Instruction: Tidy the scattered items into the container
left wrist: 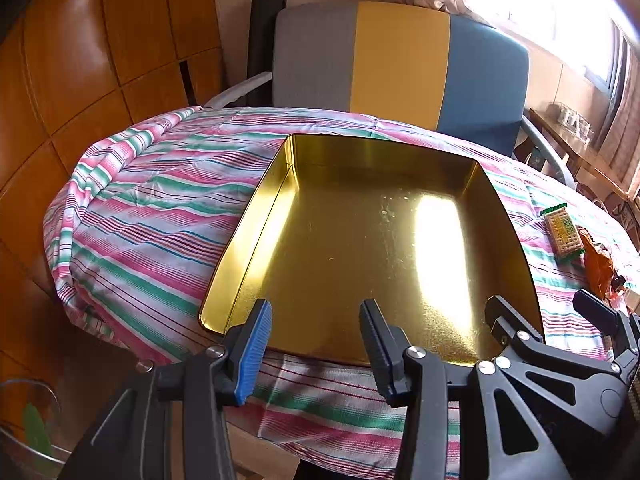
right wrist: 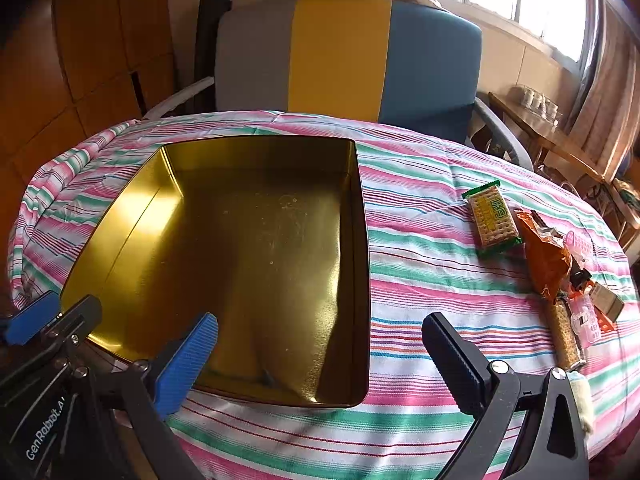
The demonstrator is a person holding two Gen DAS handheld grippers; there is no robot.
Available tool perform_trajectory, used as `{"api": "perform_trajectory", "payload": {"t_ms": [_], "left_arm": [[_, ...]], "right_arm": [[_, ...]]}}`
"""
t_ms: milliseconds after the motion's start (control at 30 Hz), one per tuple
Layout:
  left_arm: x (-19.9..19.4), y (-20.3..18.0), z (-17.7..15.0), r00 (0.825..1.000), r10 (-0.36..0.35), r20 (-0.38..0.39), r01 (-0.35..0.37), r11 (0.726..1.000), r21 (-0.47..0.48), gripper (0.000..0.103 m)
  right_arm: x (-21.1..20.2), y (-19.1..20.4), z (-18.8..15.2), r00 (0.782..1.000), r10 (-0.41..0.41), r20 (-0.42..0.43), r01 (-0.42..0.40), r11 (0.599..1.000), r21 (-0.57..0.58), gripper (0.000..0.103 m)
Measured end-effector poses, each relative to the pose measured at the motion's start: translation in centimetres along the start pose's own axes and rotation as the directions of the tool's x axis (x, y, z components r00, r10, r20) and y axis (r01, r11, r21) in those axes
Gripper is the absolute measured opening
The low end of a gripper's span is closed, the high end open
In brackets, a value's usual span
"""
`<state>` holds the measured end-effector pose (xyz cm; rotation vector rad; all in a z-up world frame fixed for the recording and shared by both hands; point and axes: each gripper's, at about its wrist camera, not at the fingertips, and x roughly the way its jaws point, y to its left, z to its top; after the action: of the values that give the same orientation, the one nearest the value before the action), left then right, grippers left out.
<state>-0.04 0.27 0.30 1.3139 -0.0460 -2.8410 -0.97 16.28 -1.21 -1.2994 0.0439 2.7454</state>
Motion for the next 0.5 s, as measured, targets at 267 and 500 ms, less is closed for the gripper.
{"api": "perform_trajectory", "payload": {"t_ms": [267, 500], "left_arm": [[0.5, -0.1, -0.2, 0.998, -0.041, -0.041, 0.041, 0.999, -0.006, 0.046], [0.1, -1.7, -1.0, 0.985, -0.166, -0.036, 0.167, 0.986, 0.03, 0.047]], "right_arm": [[-0.2, -0.1, 0.0, 1.0, -0.007, 0.01, 0.007, 1.0, 0.007, 0.103], [0.1, -2.6, -0.4, 1.0, -0.001, 0.003, 0.001, 0.999, 0.054, 0.103]]}}
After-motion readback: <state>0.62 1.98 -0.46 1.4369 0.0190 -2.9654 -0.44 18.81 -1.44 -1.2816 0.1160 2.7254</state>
